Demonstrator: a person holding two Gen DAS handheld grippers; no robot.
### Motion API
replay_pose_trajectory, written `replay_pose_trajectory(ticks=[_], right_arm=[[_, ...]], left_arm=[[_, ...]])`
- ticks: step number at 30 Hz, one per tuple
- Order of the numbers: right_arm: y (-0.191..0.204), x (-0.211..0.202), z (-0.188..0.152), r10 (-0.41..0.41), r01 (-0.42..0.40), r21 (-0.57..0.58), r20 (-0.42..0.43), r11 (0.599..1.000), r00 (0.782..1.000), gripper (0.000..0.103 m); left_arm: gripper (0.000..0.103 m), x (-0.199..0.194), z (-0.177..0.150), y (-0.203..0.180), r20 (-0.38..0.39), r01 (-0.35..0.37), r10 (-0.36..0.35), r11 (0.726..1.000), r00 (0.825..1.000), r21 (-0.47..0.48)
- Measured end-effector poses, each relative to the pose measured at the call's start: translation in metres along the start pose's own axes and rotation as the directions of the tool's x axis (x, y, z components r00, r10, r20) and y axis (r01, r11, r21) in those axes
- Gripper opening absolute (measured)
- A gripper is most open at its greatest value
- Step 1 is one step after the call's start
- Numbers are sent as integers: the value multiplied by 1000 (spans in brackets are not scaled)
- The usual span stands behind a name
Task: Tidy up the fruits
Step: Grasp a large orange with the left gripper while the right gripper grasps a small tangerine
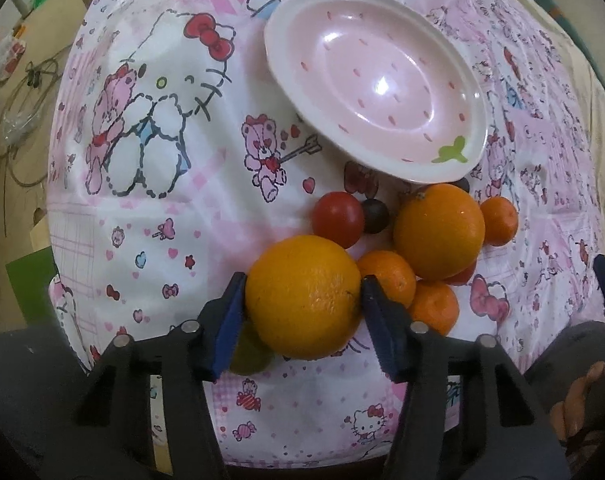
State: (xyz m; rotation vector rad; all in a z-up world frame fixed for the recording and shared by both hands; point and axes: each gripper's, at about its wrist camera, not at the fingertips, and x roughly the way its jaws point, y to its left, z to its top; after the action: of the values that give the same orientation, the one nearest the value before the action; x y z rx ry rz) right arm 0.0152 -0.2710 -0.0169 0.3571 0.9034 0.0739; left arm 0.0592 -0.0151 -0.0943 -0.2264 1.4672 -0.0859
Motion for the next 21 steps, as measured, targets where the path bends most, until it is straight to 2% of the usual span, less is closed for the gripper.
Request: replay_pose_trajectory(ticks=[2, 6, 8, 9, 10, 12, 14, 18, 21], right_arm=[[-7, 3, 1, 3, -3, 23, -15, 1000, 1000, 103], [-25, 10, 7, 30, -23, 100, -76, 995, 997, 102], [-34, 18, 13, 50, -32, 141, -124, 989, 991, 99], [-36, 23, 15, 61, -38, 146, -153, 989, 986, 94], [-38, 31, 17, 82, -53, 151, -189, 987, 979, 86], [-41, 53, 17, 136, -82, 194, -285, 978, 949, 81], [-40, 71, 13, 157, -89, 205, -343, 975, 926, 74], [-27, 98, 4, 114, -58, 143, -421, 988, 900, 65], [-17, 112, -1, 60, -29, 75, -444, 997, 894, 64]], left_arm=[[51, -6, -1, 1, 9, 8, -8, 1000, 1000, 4], [51, -37, -5, -1, 78, 33, -36, 999, 996, 29], [51, -53, -5, -3, 111, 35, -41, 998, 993, 51], [51, -61, -6, -4, 132, 22, -31, 997, 991, 72], [51, -67, -6, -4, 150, 7, -20, 996, 989, 87], [51, -74, -6, -4, 185, -17, -3, 994, 983, 108], [51, -77, -5, 3, 207, -20, -2, 994, 978, 106], [51, -68, -3, 17, 190, 16, -27, 998, 981, 60], [51, -63, -6, 19, 174, 44, -51, 998, 983, 47]])
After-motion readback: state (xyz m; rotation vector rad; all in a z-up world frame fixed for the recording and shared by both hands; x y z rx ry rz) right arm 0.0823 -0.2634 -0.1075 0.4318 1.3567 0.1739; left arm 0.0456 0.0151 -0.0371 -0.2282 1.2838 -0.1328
